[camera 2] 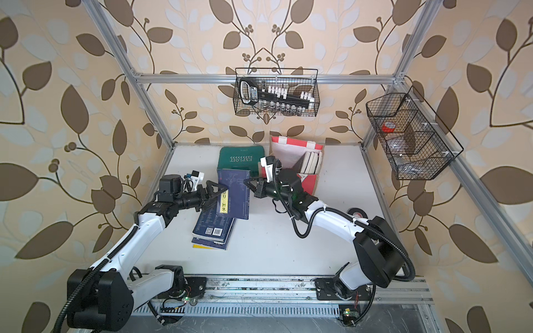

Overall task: Put the books into the canvas bag
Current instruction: Pick up the book from the book.

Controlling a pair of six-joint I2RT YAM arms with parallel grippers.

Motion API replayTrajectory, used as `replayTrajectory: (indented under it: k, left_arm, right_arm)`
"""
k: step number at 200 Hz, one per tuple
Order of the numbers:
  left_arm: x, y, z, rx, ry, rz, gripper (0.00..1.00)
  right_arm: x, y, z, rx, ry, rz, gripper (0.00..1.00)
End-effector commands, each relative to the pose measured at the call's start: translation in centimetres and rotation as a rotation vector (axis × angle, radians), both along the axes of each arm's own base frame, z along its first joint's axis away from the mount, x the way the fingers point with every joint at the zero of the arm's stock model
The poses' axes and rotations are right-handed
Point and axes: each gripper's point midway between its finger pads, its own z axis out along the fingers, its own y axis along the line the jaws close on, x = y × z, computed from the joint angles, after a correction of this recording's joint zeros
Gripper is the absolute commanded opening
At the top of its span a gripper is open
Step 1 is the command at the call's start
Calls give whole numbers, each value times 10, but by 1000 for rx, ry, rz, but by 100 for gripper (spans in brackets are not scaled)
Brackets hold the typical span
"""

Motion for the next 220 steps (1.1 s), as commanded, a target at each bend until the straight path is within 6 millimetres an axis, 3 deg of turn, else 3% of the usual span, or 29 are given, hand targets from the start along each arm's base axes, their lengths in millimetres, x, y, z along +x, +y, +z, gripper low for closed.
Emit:
replayTrajectory:
  k: [1,44,70,119,154,179,220]
  left_arm:
    - [-8,-18,40,-96,-135,-107,99]
    - [-23,-47,55,-88,-205,-207,99]
    - [-28,-61,53,-54,-213,-234,99]
    - [-30,-68,54,-58,-220,-253,99]
    - [-50,-79,92,-193,-333,-357,98]
    - [-60,-79,109,-211,-385,-372,94]
    - [-64,-76,120,-211,-413,-363,65]
  right_arm:
    - [1,-17,30,101,-22,-45,0]
    - [-8,-36,65,221,-47,-55,0]
    - [-18,-41,87,279,-72,-33,0]
    - [-38,-52,122,343,-132,-15,0]
    - [-30,-58,108,324,-109,-45,0]
    - [-27,-56,98,331,-80,-36,0]
    - [-22,-59,83,317,-60,-68,0]
